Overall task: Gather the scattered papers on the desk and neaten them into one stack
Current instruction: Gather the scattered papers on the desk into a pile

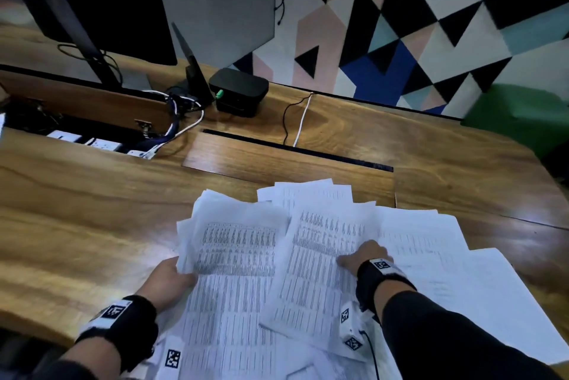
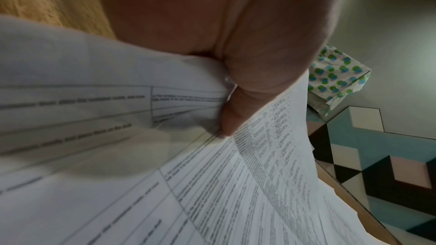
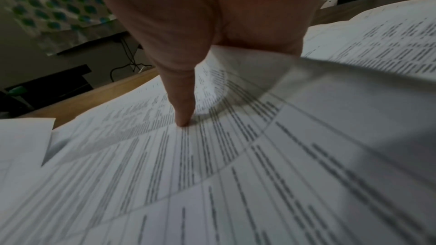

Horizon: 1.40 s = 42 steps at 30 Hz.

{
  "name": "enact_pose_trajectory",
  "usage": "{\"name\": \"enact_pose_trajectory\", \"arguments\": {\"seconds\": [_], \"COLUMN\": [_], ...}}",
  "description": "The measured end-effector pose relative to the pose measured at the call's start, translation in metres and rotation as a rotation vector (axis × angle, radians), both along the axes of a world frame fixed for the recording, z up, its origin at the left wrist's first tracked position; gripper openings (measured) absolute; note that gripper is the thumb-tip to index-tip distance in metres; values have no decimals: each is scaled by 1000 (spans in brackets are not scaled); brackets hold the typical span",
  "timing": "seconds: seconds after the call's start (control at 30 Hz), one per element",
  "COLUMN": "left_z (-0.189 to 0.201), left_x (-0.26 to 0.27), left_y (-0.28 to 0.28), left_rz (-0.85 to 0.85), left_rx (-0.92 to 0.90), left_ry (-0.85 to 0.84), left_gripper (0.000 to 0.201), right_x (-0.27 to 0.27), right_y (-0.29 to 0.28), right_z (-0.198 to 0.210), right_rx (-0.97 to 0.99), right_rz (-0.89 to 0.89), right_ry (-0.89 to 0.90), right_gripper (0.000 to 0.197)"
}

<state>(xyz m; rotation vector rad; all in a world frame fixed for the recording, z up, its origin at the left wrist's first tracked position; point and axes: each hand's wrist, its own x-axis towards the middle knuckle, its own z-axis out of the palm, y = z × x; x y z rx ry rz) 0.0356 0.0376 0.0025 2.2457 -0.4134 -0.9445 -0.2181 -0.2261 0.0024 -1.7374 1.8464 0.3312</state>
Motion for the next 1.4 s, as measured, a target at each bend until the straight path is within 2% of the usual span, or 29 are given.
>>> {"name": "enact_pose_trajectory", "arguments": {"seconds": [0.13, 0.27, 0.4, 0.5, 0.63, 0.77, 0.83, 0.9, 0.97, 1.03, 1.13, 1.23, 1.3, 1.4], "left_z": [-2, -7, -7, -4, -4, 1, 1, 0, -2, -1, -5, -12, -14, -21], "left_x": [0, 2, 2, -1, -2, -6, -4, -1, 0, -4, -8, -8, -11, -12], "left_y": [4, 8, 7, 6, 7, 6, 7, 8, 9, 7, 6, 5, 4, 4], "left_rz": [14, 17, 0, 3, 26, 44, 25, 22, 18, 29, 66, 81, 53, -7], "left_rx": [-4, 8, -9, -33, -46, -94, -100, -110, -127, -146, -187, -199, -177, -106], "left_ry": [-5, 4, 8, 32, 70, 124, 221, 329, 392, 462, 589, 637, 586, 396], "left_gripper": [13, 12, 14, 13, 11, 15, 14, 21, 25, 27, 30, 35, 37, 35], "right_x": [8, 7, -8, -29, -58, -71, -72, -68, -59, -45, -19, -1, 11, 30], "right_y": [4, 1, -5, -6, -2, -2, -1, 2, 6, 9, 22, 36, 42, 46], "right_z": [-3, -5, 10, 23, 30, 53, 74, 98, 113, 109, 93, 86, 102, 147], "right_rx": [-3, 2, 28, 140, 232, 246, 286, 328, 398, 476, 569, 598, 645, 689], "right_rz": [17, 64, 11, -31, -63, -176, -230, -295, -359, -455, -646, -761, -771, -671], "right_ry": [32, -87, -222, -279, -268, -680, -919, -1159, -1328, -1404, -1397, -1397, -1462, -1530], "right_gripper": [36, 16, 21, 43, 28, 26, 24, 24, 23, 26, 31, 29, 33, 39]}}
